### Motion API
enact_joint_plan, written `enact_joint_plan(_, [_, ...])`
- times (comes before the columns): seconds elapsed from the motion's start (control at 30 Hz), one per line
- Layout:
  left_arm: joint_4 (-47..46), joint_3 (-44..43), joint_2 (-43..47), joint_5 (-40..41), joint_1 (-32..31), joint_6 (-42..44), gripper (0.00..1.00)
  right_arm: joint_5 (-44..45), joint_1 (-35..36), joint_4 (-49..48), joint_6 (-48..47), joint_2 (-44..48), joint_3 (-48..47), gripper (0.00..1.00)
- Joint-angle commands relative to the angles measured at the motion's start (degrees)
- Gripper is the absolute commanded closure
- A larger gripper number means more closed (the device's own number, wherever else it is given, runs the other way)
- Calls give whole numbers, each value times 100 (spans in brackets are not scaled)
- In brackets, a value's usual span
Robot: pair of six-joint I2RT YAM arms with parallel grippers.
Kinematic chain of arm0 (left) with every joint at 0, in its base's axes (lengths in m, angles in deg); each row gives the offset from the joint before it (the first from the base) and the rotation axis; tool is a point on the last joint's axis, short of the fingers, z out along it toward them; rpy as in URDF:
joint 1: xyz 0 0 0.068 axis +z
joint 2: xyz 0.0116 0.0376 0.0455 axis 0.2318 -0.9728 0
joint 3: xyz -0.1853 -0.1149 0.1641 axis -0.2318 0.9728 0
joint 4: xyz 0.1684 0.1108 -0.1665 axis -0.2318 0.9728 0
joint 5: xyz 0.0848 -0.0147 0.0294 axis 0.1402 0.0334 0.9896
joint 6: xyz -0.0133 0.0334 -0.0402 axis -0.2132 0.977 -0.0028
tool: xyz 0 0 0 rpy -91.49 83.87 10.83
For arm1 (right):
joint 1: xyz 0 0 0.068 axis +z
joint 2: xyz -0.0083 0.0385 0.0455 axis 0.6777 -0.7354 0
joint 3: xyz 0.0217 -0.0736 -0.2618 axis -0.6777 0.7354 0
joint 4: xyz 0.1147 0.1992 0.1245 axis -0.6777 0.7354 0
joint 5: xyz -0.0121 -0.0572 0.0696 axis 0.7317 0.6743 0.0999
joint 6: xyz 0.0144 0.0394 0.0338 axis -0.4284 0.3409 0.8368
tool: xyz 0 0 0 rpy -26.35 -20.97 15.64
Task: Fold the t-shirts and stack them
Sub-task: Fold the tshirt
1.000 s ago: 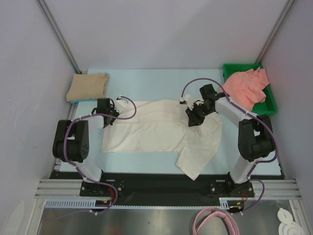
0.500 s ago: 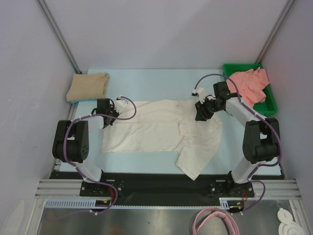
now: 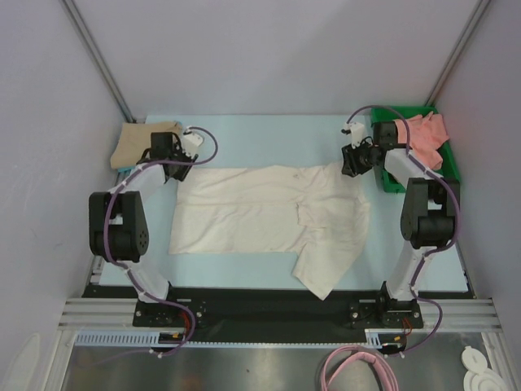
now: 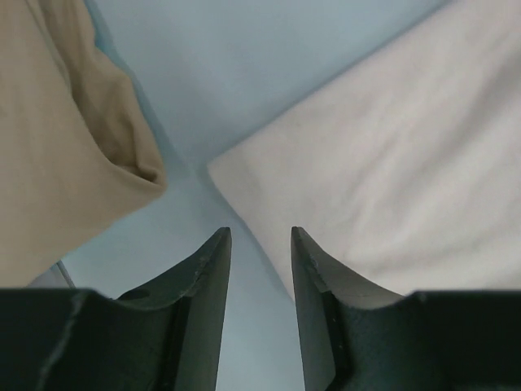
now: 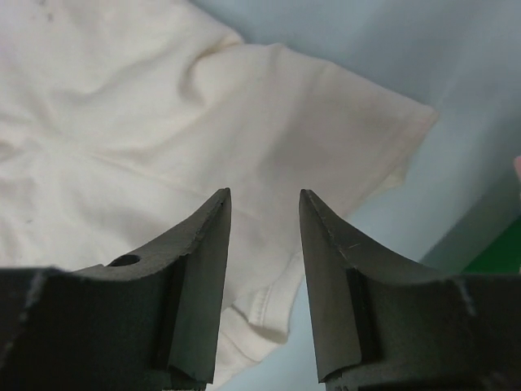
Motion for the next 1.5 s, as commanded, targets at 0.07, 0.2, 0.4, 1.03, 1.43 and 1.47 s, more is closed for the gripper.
enact_joint_plan(0.07, [837, -928, -697, -236, 256, -501, 59, 459, -31, -354, 289, -441, -475, 56])
enact_joint_plan(0.2, [1110, -1334, -1206, -236, 274, -589, 62, 608, -31, -415, 280, -592, -572, 56])
enact_joint_plan(0.4, [1470, -1765, -1628, -218, 265, -580, 62, 819, -234, -477, 298, -715, -625, 57])
enact_joint_plan(1.03, [1629, -2196, -2200, 194, 282, -712, 99, 652, -365, 279, 272, -1814, -1645, 95])
enact_joint_plan(1.43, [1866, -3030, -2736, 388, 318, -914, 100, 969, -409, 411, 474, -2192, -2242, 100])
enact_joint_plan(1.47, [1867, -3144, -2789, 397, 318, -958, 100, 978, -418, 376, 482, -2209, -2277, 100])
